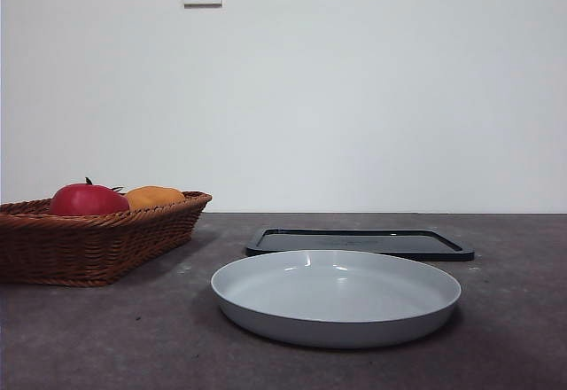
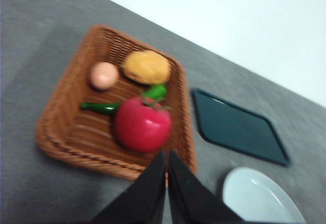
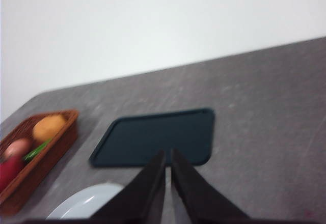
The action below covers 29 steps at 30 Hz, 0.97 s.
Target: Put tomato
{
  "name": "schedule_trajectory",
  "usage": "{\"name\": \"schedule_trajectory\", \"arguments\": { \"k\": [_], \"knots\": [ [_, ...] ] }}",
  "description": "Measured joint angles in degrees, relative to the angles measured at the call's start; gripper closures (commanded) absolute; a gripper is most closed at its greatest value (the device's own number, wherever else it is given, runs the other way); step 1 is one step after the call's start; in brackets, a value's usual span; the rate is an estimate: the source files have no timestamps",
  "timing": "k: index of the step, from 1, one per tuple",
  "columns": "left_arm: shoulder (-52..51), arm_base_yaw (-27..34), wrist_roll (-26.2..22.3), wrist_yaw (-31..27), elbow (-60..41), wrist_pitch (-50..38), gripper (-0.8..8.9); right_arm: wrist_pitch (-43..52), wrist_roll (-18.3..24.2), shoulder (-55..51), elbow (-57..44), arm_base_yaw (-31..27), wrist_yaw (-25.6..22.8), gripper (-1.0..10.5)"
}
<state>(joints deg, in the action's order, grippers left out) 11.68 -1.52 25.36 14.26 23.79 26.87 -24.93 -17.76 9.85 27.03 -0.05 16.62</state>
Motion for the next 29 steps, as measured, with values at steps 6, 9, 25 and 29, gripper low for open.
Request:
{"name": "schedule_trajectory", "arguments": {
  "k": [6, 9, 25, 29],
  "knots": [
    [8.76, 0.00, -6.40, 5.29, 10.71, 8.44, 8.04, -12.26, 4.28, 9.18, 10.73, 0.00, 5.88, 9.4],
    [13.46, 0.00, -10.08, 8.44, 15.98, 13.05, 8.04, -17.94, 6.73, 13.64, 15.87, 0.02, 8.85, 9.4],
    [23.21, -6.14, -20.61, 11.65, 31.71, 32.28, 8.04, -38.12, 13.99, 27.19, 33.18, 10.19, 13.22, 9.4],
    [23.23, -6.16, -21.05, 11.63, 31.76, 32.76, 8.03, -40.26, 15.37, 27.21, 33.20, 12.00, 13.20, 9.4]
  ]
}}
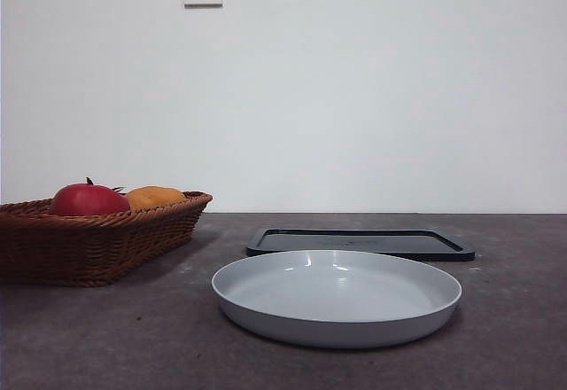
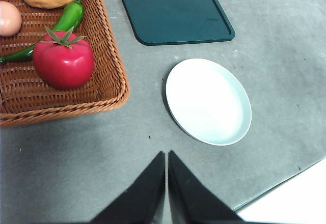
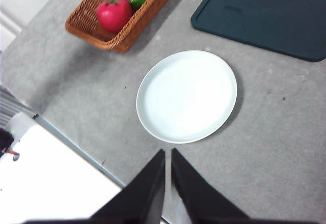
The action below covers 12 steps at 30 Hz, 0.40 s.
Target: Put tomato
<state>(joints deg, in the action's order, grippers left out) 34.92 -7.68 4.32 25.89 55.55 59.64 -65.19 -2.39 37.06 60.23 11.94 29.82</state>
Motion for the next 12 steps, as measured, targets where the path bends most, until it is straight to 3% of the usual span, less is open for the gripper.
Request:
{"name": "schedule_trajectory", "arguments": {
  "k": [3, 8, 12],
  "knots": [
    [0.00, 0.00, 0.00, 0.00, 0.00, 0.00, 7.17, 0.04, 0.50, 0.00, 0.00, 0.04, 0.00, 9.1],
    [0.00, 0.00, 0.00, 0.00, 0.00, 0.00, 4.12, 0.28, 0.68, 0.00, 0.00, 0.04, 0.02, 5.9],
    [0.00, 0.00, -0.07, 0.00, 0.00, -0.20, 3.35, 0.31, 0.68, 0.00, 0.00, 0.04, 0.00, 4.9]
  ]
}}
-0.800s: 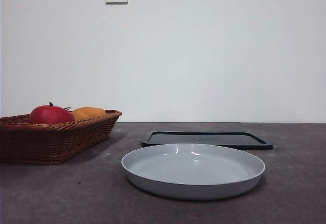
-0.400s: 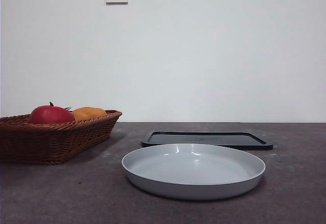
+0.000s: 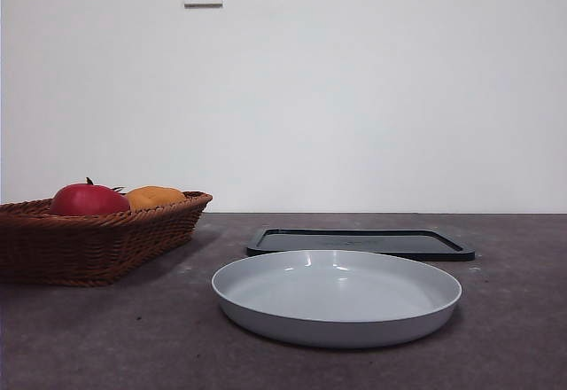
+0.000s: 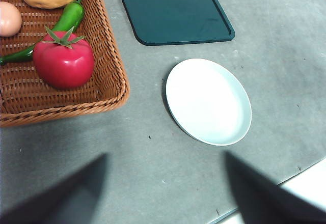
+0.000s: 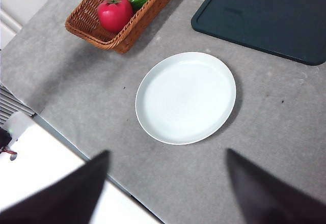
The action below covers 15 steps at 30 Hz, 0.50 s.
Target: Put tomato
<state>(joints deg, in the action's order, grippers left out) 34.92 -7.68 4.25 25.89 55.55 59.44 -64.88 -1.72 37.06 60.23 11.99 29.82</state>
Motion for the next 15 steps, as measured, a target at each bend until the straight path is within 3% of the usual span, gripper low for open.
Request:
{"name": "schedule_trajectory", "arguments": {
  "k": [4, 7, 15],
  "knots": [
    [0.11, -0.02, -0.17, -0.35, 0.00, -1.01, 3.24, 1.01, 0.00, 0.00, 0.00, 0.00, -0.02, 4.8],
    [0.83, 0.00, -0.17, -0.61, 0.02, -1.60, 2.49, 1.27, 0.00, 0.00, 0.00, 0.00, -0.02, 4.6],
    [6.38, -0.04, -0.33, -1.99, 0.02, -6.97, 2.51, 1.27, 0.00, 0.22, 0.00, 0.00, -0.02, 4.6]
  ]
}}
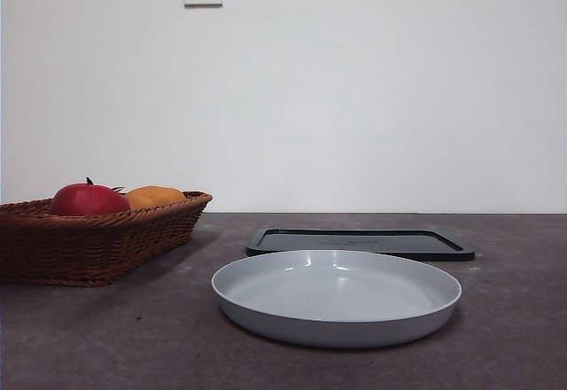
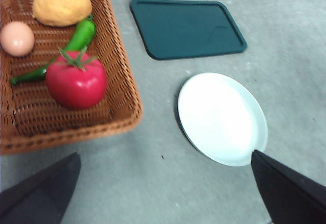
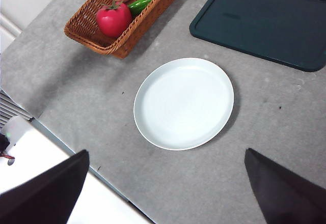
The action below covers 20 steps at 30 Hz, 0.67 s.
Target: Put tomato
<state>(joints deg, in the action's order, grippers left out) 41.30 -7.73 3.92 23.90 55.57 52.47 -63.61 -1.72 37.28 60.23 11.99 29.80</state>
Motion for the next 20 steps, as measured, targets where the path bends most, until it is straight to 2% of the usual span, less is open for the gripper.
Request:
{"name": "schedule_trajectory", "arguments": {
  "k": [14, 20],
  "knots": [
    [19.93, -0.02, -1.68, -7.39, 0.09, -16.85, 2.51, 0.09, 0.00, 0.00, 0.00, 0.00, 0.00, 4.6],
    [29.68, -0.02, -3.23, -8.68, 0.09, -22.47, 2.51, 0.44, 0.00, 0.00, 0.00, 0.00, 0.00, 4.6]
  ]
}}
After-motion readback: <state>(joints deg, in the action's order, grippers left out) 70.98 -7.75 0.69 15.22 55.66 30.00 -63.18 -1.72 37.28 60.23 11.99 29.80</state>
